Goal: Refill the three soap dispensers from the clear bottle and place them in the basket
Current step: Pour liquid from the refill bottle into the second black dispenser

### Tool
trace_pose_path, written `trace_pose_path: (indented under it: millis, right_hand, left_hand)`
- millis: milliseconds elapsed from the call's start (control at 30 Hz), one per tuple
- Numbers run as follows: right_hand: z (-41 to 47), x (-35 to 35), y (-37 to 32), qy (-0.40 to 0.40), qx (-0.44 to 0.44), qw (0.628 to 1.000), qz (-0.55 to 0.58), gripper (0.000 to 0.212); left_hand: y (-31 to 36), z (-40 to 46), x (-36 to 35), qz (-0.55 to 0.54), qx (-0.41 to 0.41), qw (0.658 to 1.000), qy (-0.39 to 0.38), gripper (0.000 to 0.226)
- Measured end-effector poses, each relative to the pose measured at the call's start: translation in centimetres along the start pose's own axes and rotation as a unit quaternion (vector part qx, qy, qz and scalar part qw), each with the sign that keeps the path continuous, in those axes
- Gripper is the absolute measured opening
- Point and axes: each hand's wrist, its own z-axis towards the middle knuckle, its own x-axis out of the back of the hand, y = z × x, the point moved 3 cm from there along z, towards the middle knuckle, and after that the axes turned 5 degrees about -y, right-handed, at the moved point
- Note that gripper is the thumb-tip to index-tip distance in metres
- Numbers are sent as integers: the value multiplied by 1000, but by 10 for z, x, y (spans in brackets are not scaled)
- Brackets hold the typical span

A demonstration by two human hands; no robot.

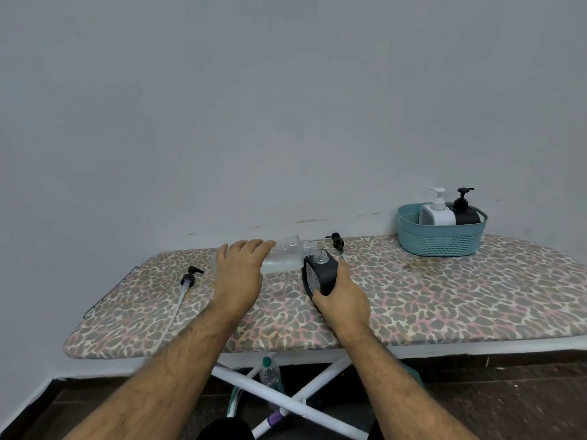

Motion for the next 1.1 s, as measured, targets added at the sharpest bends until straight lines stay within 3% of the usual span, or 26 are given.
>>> trace_pose_path:
  millis: [200, 333, 533, 700, 833, 1100]
  right_hand:
    - [1, 0, 0, 4, 4, 1000, 2, 65]
    - [0, -1, 0, 6, 11, 1000, 3, 66]
    - [0, 0, 0, 8, 16, 1000, 7, 60]
    - [0, 1, -1, 10, 16, 1000, 10, 60]
    - [-1, 1, -2, 10, 19, 1000, 12, 63]
    - [-1, 0, -2, 8, 15, 1000, 11, 64]
  left_hand:
    - [4, -12, -10, -62, 28, 998, 1, 75]
    - [1, -19, -17, -146, 69, 987, 7, 62]
    - [-14, -32, -14, -364, 184, 912, 40, 50]
    - [-46, -42, -24, -465, 269, 842, 43, 70]
    - [-72, -47, -30, -487, 307, 815, 69, 74]
    - [-96, -52, -38, -482, 316, 813, 76, 72]
